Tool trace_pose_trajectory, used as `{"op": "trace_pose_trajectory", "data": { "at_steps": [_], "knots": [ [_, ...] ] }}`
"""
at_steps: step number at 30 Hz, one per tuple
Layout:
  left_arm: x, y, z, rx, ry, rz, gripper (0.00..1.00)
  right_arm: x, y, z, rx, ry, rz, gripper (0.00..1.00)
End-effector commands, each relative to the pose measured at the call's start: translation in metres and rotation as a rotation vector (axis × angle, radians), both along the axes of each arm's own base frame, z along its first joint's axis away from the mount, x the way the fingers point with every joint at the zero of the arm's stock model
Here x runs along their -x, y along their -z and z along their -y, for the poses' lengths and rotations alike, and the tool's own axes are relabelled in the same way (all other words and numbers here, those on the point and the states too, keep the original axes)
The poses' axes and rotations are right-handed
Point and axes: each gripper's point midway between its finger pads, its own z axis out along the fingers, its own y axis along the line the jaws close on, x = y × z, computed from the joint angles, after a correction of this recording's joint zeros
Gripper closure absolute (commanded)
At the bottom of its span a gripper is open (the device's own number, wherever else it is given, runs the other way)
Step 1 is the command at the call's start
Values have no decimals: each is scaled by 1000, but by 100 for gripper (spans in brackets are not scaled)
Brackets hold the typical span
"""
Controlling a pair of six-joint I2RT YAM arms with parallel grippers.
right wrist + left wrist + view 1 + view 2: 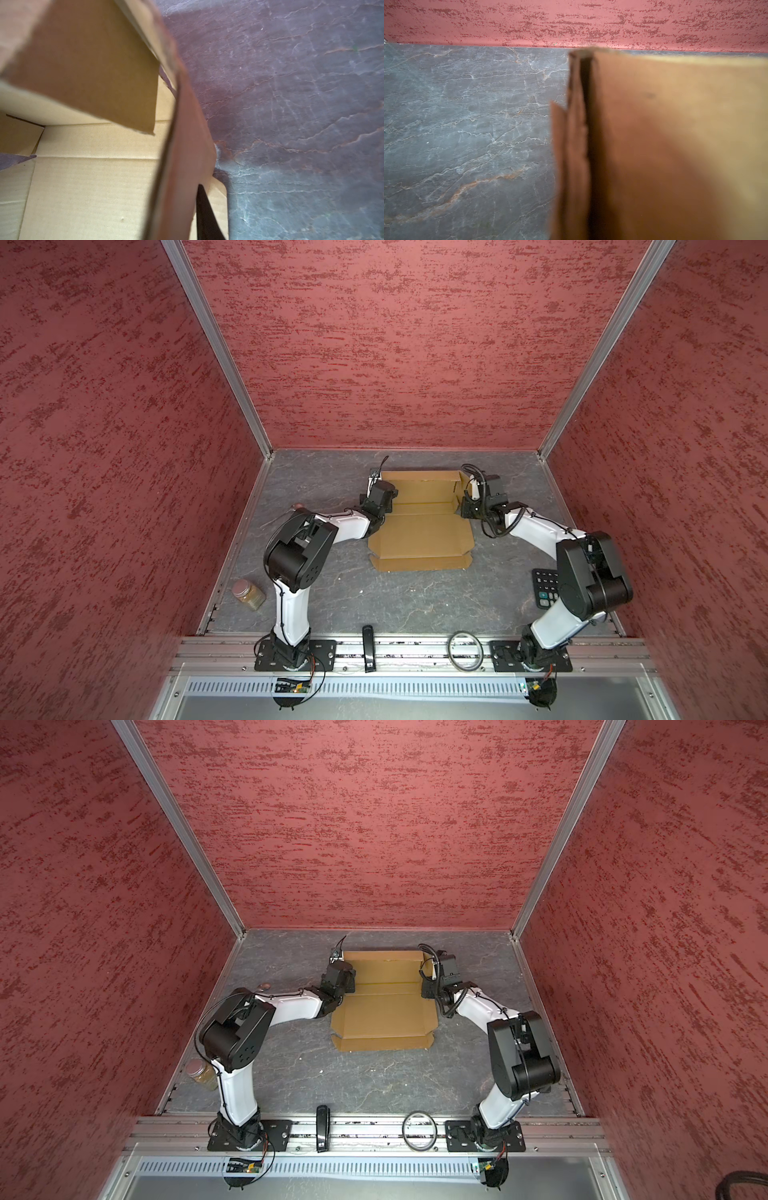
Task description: Fold the paper box
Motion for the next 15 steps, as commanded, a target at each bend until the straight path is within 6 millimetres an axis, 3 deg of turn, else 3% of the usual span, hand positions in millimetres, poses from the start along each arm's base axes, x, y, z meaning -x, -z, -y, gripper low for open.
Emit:
{"op": "trace_pose_trajectory", "data": {
  "at_steps": [1,15],
  "knots": [
    [13,35,-2,-67,29,-107,99,6,2,-6,-28,-6,-9,87],
    [13,35,-2,-71,29,-108,99,4,-3,-3,-9,5,1,75]
  ]
}}
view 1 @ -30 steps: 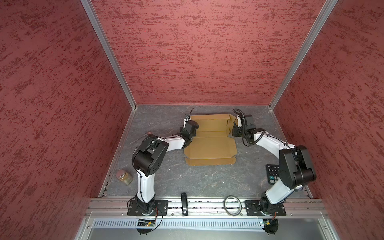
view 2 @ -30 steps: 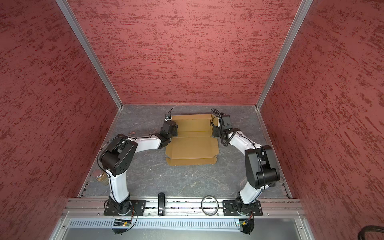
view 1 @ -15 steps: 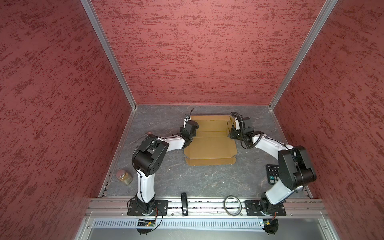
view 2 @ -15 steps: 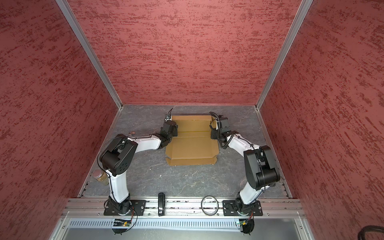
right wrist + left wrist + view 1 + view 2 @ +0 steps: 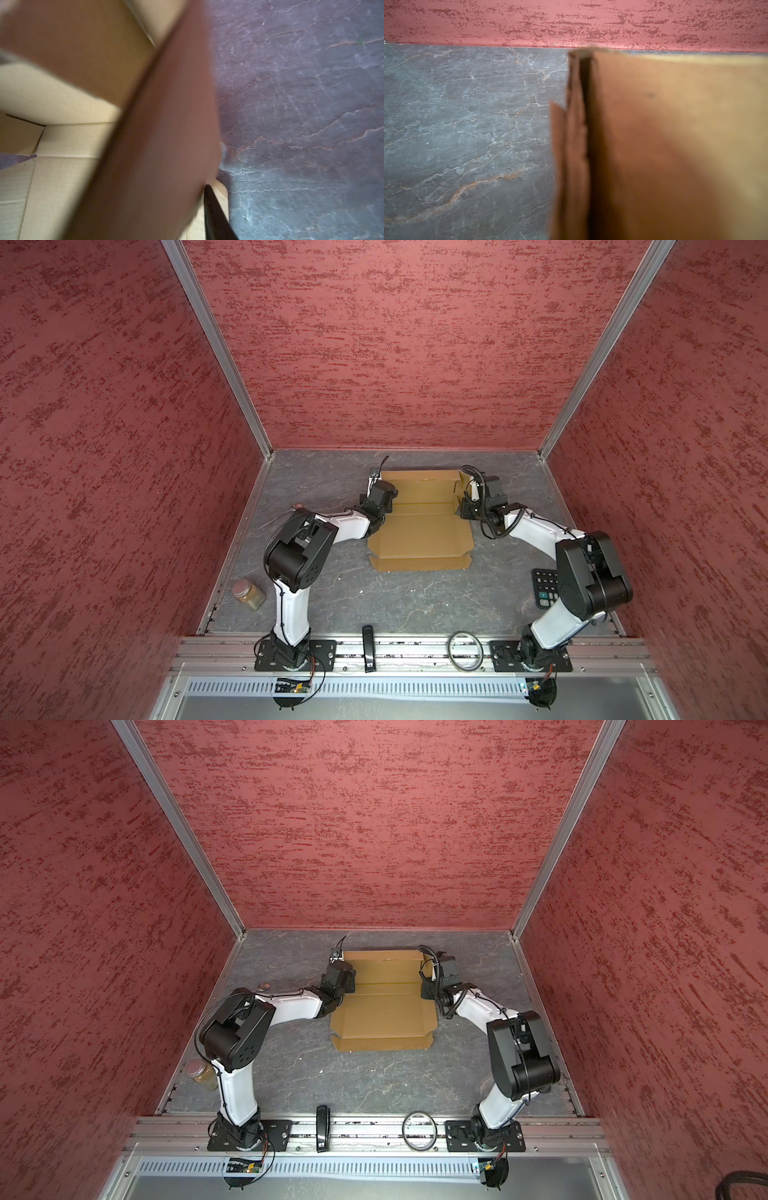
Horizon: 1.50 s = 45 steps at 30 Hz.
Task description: Fold the paper box
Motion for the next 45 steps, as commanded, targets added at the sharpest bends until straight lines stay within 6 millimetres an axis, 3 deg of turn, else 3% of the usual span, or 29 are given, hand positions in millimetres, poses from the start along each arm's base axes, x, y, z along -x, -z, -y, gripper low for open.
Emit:
{"op": "trace_pose_trajectory", "data": {
  "at_steps": [1,11,23,31,35,39,42,45],
  "knots": [
    [13,36,-2,-70,30,-110,99,2,-4,-2,-4,2,5,75],
    [13,36,-2,-71,30,-111,99,2,-6,-2,1,2,5,70],
    [12,36,-2,-73,27,-112,99,10,-24,2,27,-23,36,51],
    [12,37,-2,-77,27,-115,99,17,-59,2,37,-73,118,40],
    [12,37,-2,-78,26,-117,99,19,-96,15,39,-61,222,36],
    [12,37,-2,-80,28,-119,100,8,-119,53,35,44,281,36],
    [12,37,-1,-80,29,-118,99,-5,-120,77,22,117,285,36],
    [11,37,-1,-83,29,-121,99,-23,-108,92,13,149,256,37]
  ]
}}
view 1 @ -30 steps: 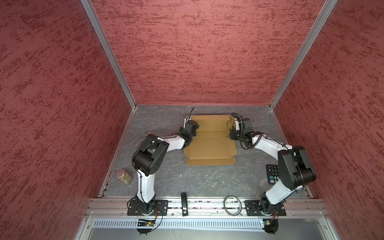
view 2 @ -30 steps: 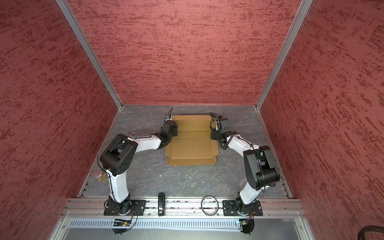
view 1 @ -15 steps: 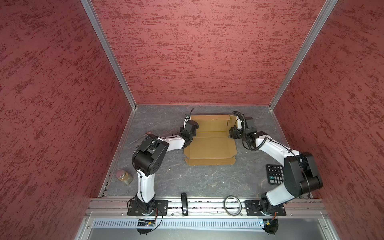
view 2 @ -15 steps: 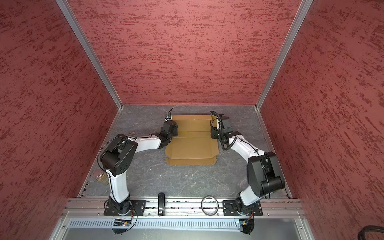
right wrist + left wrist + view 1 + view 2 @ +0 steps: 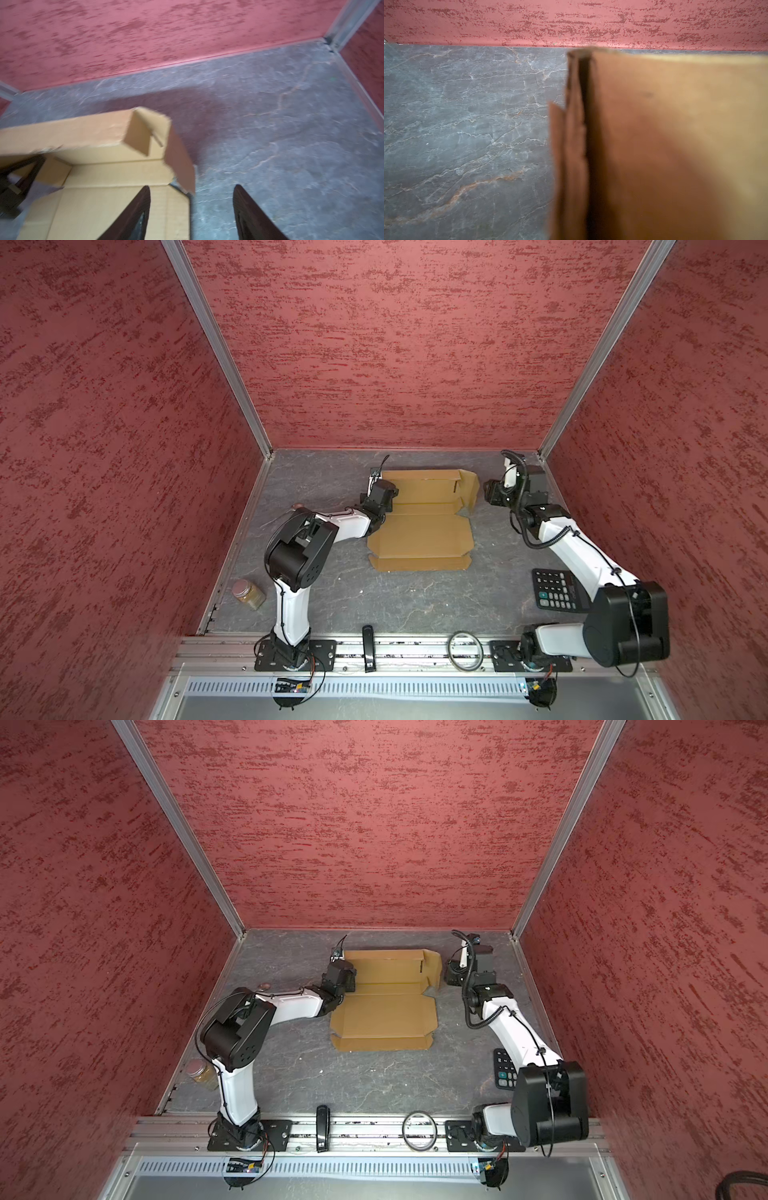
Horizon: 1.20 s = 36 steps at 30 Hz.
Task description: Fold the paper box
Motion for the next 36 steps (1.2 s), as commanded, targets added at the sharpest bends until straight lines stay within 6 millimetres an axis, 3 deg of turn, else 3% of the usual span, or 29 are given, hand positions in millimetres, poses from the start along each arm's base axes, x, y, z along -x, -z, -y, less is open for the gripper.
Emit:
{"op": "trace_pose_trajectory", "data": {
  "at_steps": [1,7,12,26,36],
  "knots": [
    [13,37,-2,-78,30,-114,100,-25,8,12,-22,24,-5,37],
    [14,37,-1,-85,32,-118,100,-58,42,15,-25,-36,-43,36],
    [13,38,-1,-91,28,-121,100,-69,59,8,-49,-129,-55,35],
    [13,38,0,-99,29,-124,100,-43,85,-10,-68,-258,-99,37],
    [12,38,1,-100,32,-124,100,-42,77,-25,-103,-336,-45,38]
  ]
}}
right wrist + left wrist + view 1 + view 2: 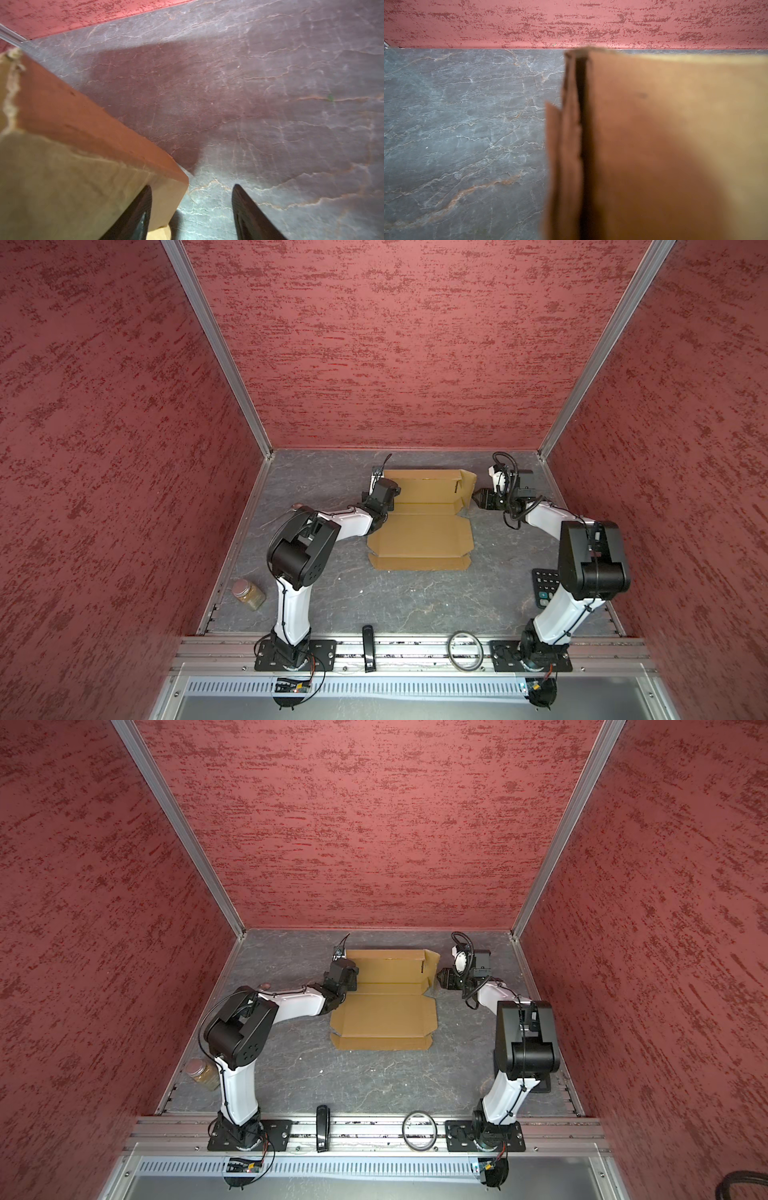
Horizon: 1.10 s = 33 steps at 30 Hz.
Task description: Fold the paper box
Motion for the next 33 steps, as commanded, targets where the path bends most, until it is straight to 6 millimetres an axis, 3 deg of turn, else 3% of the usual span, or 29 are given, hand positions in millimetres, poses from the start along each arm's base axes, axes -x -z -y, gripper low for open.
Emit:
{"op": "trace_pose_trajectory", "data": {
  "at_steps": [1,13,33],
  "knots": [
    [15,37,-2,-80,34,-120,100,-3,-26,-10,-20,-68,95,38],
    [15,39,-2,-83,36,-123,100,-5,-39,-29,-6,-166,140,40],
    [16,39,1,-89,48,-128,100,-14,-41,-65,-1,-249,171,45]
  ]
}}
